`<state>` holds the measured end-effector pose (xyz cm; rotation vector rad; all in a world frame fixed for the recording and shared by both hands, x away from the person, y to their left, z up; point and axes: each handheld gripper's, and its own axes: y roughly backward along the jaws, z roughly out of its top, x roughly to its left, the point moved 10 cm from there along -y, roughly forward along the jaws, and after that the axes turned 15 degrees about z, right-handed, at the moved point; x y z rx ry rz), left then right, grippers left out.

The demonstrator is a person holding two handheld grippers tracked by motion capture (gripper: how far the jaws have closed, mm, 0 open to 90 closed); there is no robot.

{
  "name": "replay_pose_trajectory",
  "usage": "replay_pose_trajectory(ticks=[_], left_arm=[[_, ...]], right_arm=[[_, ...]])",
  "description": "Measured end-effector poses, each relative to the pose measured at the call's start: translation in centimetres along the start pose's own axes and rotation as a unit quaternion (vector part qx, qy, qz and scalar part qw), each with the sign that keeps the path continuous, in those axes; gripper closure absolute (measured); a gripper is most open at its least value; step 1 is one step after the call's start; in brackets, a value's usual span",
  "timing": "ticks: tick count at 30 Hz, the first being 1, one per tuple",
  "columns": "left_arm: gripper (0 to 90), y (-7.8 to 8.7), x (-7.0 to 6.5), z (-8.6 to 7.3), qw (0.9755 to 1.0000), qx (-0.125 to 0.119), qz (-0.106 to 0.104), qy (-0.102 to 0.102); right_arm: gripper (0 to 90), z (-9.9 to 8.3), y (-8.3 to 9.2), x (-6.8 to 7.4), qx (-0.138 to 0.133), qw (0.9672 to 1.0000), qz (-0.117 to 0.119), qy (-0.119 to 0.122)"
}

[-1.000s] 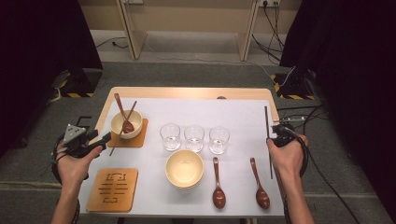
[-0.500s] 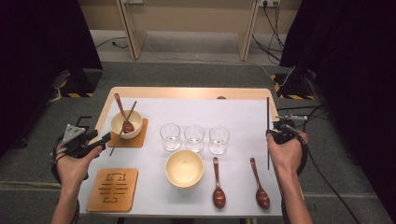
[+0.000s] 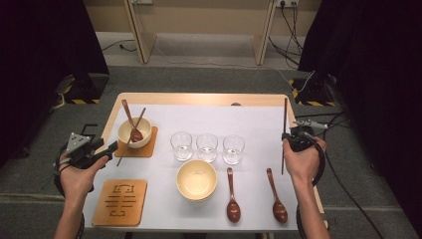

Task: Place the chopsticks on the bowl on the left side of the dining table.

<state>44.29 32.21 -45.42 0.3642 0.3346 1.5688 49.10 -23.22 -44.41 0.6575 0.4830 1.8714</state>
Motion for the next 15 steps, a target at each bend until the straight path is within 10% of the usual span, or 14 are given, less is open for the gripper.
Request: replay_pose_trajectory(ticks=[15], left_arm=[[43.6,0.1,0.0,0.0,1.0000,0.000,-0.002,0.002]], right_arm=[[85.1,1.2,-0.7,0.4,-0.047,0.9987,0.009,0.016]])
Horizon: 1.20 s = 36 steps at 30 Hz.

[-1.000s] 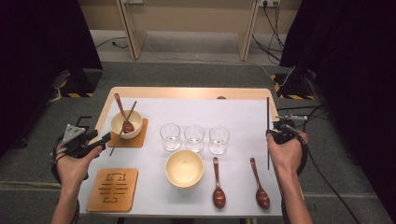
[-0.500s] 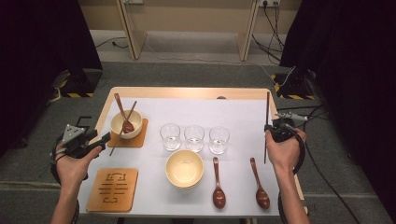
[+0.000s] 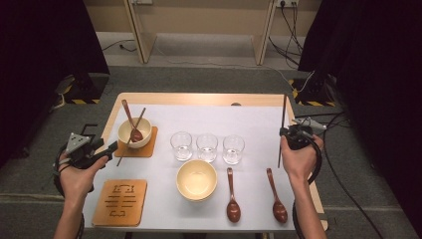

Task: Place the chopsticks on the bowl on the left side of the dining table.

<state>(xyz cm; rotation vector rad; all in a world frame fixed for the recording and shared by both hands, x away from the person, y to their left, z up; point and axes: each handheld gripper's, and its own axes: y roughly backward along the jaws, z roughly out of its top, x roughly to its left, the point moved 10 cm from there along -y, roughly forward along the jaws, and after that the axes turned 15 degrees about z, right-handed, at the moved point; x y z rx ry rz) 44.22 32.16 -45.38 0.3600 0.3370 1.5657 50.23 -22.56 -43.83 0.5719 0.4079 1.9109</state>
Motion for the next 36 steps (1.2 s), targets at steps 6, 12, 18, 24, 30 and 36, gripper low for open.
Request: replay_pose_trajectory(ticks=[6,12,18,24,30,36], left_arm=[[43.6,0.0,0.0,0.0,1.0000,-0.001,0.000,0.000],[43.6,0.1,0.2,0.1,1.0000,-0.002,0.001,0.001],[43.6,0.2,0.2,0.1,1.0000,-0.004,0.002,0.002],[43.5,0.3,0.2,0.3,1.0000,-0.008,0.001,0.004],[43.5,0.3,0.0,0.3,1.0000,-0.008,-0.001,0.003],[43.5,0.3,0.0,0.3,1.0000,-0.009,0.000,0.003]], right_arm=[[85.1,0.4,-0.3,0.3,-0.015,0.9998,0.006,0.010],[85.1,0.9,-0.5,0.6,-0.030,0.9994,0.006,0.017],[85.1,1.3,-0.9,1.1,-0.043,0.9988,0.010,0.022],[85.1,1.5,-1.2,1.5,-0.052,0.9980,0.013,0.033],[85.1,1.8,-1.6,2.0,-0.059,0.9975,0.016,0.037],[85.1,2.2,-1.9,2.5,-0.068,0.9966,0.018,0.043]])
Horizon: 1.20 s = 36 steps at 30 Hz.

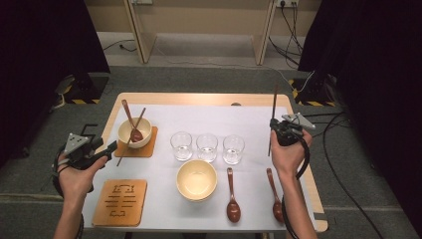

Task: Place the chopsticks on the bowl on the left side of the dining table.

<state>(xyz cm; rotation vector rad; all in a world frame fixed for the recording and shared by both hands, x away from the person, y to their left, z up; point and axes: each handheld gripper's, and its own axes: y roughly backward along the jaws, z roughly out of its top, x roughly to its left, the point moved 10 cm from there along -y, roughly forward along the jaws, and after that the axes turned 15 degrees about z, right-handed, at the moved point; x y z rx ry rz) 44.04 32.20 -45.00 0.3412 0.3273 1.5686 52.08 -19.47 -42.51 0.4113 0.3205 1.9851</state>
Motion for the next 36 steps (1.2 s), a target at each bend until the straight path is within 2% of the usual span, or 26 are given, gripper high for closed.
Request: replay_pose_trajectory(ticks=[13,36], left_arm=[[43.5,0.1,-0.1,0.0,1.0000,-0.001,-0.001,0.000],[43.5,0.1,-0.1,0.0,1.0000,-0.002,-0.002,0.000]], right_arm=[[85.1,0.9,-0.8,0.8,-0.019,0.9998,0.002,0.010],[85.0,1.4,-2.5,2.2,-0.024,0.9994,0.014,0.020]])
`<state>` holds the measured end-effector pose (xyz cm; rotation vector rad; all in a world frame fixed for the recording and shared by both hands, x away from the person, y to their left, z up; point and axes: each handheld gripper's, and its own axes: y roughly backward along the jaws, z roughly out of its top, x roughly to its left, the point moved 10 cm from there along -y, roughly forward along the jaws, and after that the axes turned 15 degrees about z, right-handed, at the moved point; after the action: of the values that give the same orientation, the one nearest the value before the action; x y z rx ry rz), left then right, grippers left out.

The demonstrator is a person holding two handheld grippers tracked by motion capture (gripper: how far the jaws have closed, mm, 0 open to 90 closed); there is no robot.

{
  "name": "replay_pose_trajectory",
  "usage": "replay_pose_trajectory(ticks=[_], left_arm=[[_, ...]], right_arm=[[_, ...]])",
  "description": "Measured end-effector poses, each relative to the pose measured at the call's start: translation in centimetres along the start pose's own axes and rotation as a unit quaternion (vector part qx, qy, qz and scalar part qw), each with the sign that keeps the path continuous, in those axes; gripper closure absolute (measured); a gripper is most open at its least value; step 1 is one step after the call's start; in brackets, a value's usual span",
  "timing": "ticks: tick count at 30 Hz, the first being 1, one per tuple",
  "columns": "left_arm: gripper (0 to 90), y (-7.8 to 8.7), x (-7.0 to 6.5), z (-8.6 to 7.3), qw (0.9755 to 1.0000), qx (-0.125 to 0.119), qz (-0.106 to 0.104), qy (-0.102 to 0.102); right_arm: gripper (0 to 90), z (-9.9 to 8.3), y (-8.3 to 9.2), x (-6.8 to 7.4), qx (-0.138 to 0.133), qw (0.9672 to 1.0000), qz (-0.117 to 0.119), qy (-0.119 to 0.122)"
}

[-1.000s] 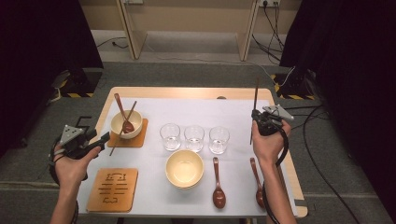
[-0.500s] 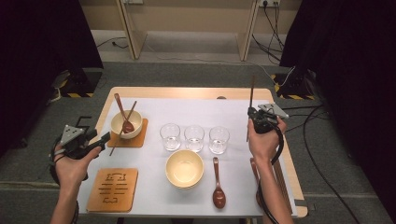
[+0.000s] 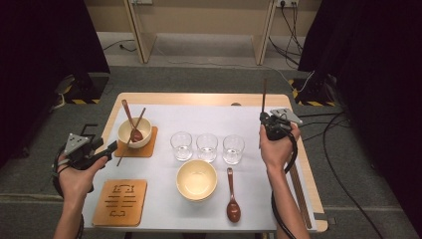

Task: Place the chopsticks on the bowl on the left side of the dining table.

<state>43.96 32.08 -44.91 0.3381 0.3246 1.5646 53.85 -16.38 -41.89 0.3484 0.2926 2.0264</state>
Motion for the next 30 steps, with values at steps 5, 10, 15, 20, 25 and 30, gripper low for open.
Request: replay_pose_trajectory(ticks=[5,10,15,20,25,30], left_arm=[[43.5,0.0,0.0,0.0,1.0000,0.000,0.000,0.000],[43.5,0.0,0.0,0.0,1.0000,0.000,0.000,0.000],[43.5,0.1,0.1,0.0,1.0000,-0.001,0.001,0.000],[43.5,0.1,0.0,0.0,1.0000,-0.001,0.000,0.000],[43.4,0.1,0.1,0.1,1.0000,-0.002,0.002,0.000],[43.4,0.1,0.2,0.1,1.0000,-0.003,0.002,0.001]], right_arm=[[85.1,0.2,-0.3,0.3,-0.001,1.0000,0.004,0.005],[85.1,0.4,-0.6,0.6,-0.004,0.9999,0.008,0.007],[85.0,0.6,-0.9,0.9,-0.006,0.9999,0.010,0.010],[85.0,0.9,-1.2,1.2,-0.011,0.9998,0.012,0.012],[85.0,1.3,-1.4,1.6,-0.016,0.9997,0.014,0.015],[85.0,1.5,-1.7,1.8,-0.022,0.9995,0.015,0.017]])
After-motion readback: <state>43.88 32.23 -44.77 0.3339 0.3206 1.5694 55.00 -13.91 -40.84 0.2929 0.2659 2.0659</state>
